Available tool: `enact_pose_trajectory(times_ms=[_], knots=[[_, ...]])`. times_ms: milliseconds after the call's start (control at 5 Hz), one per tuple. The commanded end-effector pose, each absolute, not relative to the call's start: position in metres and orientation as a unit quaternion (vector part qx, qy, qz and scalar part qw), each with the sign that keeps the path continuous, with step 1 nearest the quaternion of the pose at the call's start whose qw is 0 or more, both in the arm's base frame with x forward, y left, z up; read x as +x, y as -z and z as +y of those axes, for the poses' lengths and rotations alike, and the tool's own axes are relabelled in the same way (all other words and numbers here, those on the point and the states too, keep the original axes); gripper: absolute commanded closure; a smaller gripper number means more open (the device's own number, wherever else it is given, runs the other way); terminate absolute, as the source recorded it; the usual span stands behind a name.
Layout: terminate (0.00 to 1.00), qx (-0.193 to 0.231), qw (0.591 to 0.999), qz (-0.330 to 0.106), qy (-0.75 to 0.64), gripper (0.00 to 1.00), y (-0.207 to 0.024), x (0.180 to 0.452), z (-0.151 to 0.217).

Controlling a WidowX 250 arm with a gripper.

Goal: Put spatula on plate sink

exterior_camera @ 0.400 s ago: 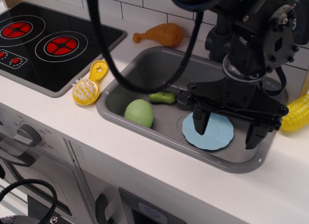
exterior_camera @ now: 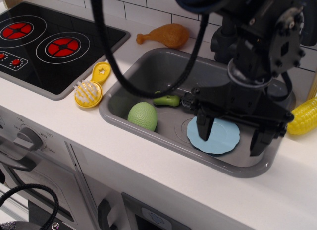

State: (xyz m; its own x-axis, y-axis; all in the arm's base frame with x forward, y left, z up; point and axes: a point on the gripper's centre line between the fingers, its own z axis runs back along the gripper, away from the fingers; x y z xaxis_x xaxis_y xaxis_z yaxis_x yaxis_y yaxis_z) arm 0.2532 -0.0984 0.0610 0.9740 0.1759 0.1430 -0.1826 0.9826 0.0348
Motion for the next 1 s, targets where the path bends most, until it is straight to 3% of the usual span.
enact_pose_trajectory(times_ms=[0,200,400,600,800], knots=[[0.0,0.006,0.994,-0.105,-0.035,0.0,-0.071,0.295,-0.071],[0.0,-0.001,0.993,-0.094,0.066,0.0,-0.063,0.309,-0.061],[0.0,0.032,0.984,-0.076,0.157,0.0,-0.053,0.323,-0.048],[0.0,0.054,0.964,-0.108,0.237,0.0,-0.047,0.328,-0.024],[0.0,0.059,0.961,-0.086,0.256,0.0,-0.04,0.344,-0.008]])
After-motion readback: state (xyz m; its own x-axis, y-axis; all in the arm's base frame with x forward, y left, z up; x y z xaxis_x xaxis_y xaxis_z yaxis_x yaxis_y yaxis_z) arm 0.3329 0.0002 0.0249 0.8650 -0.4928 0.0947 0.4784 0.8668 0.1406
